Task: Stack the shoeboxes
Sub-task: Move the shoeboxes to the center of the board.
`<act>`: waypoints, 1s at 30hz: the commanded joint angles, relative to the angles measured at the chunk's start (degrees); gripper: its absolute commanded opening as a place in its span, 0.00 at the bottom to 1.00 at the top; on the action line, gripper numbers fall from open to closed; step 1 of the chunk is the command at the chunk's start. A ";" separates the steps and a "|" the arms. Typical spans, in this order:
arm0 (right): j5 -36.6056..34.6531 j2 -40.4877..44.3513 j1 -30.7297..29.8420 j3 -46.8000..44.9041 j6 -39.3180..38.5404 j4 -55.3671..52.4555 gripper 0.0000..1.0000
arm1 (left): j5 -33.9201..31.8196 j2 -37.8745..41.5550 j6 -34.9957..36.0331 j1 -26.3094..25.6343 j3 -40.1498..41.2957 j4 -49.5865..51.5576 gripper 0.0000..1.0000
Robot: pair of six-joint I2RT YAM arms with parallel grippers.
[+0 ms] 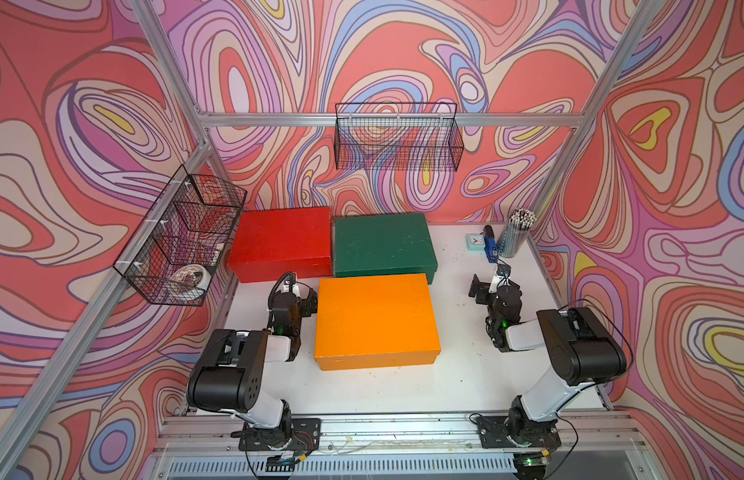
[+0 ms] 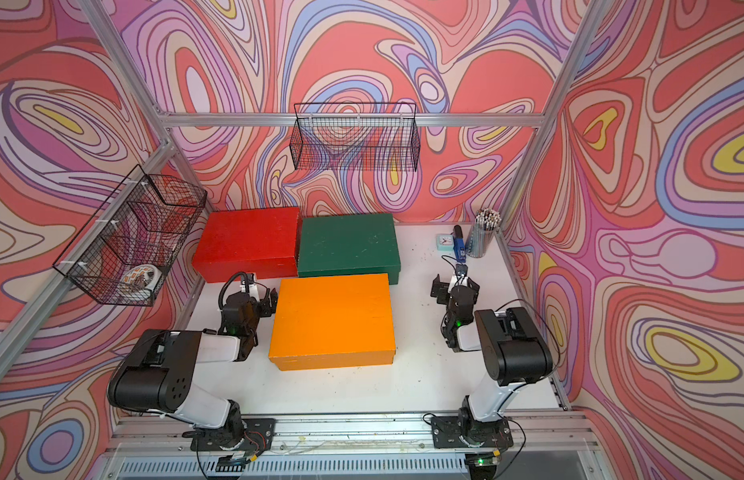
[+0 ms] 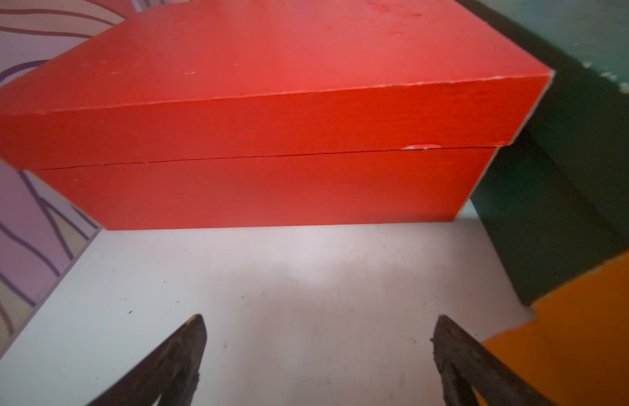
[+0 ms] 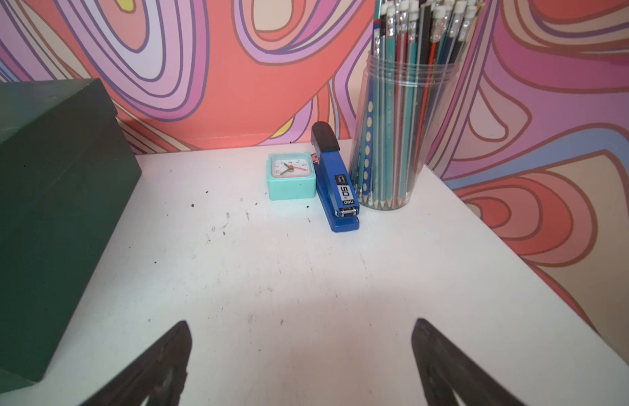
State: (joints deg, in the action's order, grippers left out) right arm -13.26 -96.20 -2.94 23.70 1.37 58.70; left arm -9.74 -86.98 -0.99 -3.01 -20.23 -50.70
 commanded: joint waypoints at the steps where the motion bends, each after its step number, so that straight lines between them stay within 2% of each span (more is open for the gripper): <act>1: -6.43 6.24 0.04 -0.92 2.58 -3.38 0.98 | -5.98 6.65 -1.99 0.22 -0.81 5.32 1.00; 4: -7.85 12.79 0.07 -1.82 3.00 -6.07 0.98 | -6.96 14.70 -4.53 0.19 -6.06 20.82 1.00; 7: -9.54 21.83 0.10 -3.79 7.19 -9.26 0.98 | -6.24 22.56 -10.85 0.20 -17.39 44.32 1.00; 10: -12.51 35.11 0.08 -2.70 19.52 -24.19 0.98 | -4.09 26.97 -19.65 0.13 -28.13 69.32 1.00; 12: -13.88 42.33 0.06 1.52 28.85 -39.97 0.98 | 0.32 29.39 -20.23 0.10 -29.73 71.59 1.00; 15: -2.77 46.96 0.21 11.13 23.93 -56.66 0.98 | 4.22 34.37 -27.23 0.11 -29.56 74.38 1.00; 19: 4.60 47.37 0.14 17.25 27.78 -63.66 0.98 | 6.49 42.00 -39.16 0.26 -24.80 74.89 1.00; 20: 7.83 47.42 0.21 18.02 27.25 -63.99 0.98 | 8.99 43.33 -40.21 0.57 -23.28 72.59 1.00; 22: 11.72 47.22 0.21 19.35 27.26 -63.97 0.98 | 18.18 45.03 -39.59 0.81 -20.85 63.92 1.00; 24: 11.44 45.45 0.19 21.76 28.28 -65.71 0.98 | 22.67 44.84 -39.51 0.81 -21.29 61.01 1.00; 27: 11.26 37.40 0.14 28.96 27.85 -70.71 0.99 | 22.58 44.57 -41.70 0.81 -21.23 61.27 1.00; 30: 16.39 27.21 0.09 34.48 28.65 -73.75 0.98 | 27.58 42.27 -41.31 0.81 -21.90 60.15 1.00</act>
State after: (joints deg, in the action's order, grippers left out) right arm -2.50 -63.18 -2.74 55.20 28.93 -8.49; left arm 11.22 -43.29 -40.10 -2.52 -41.21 12.60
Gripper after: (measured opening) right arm 0.985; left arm 0.998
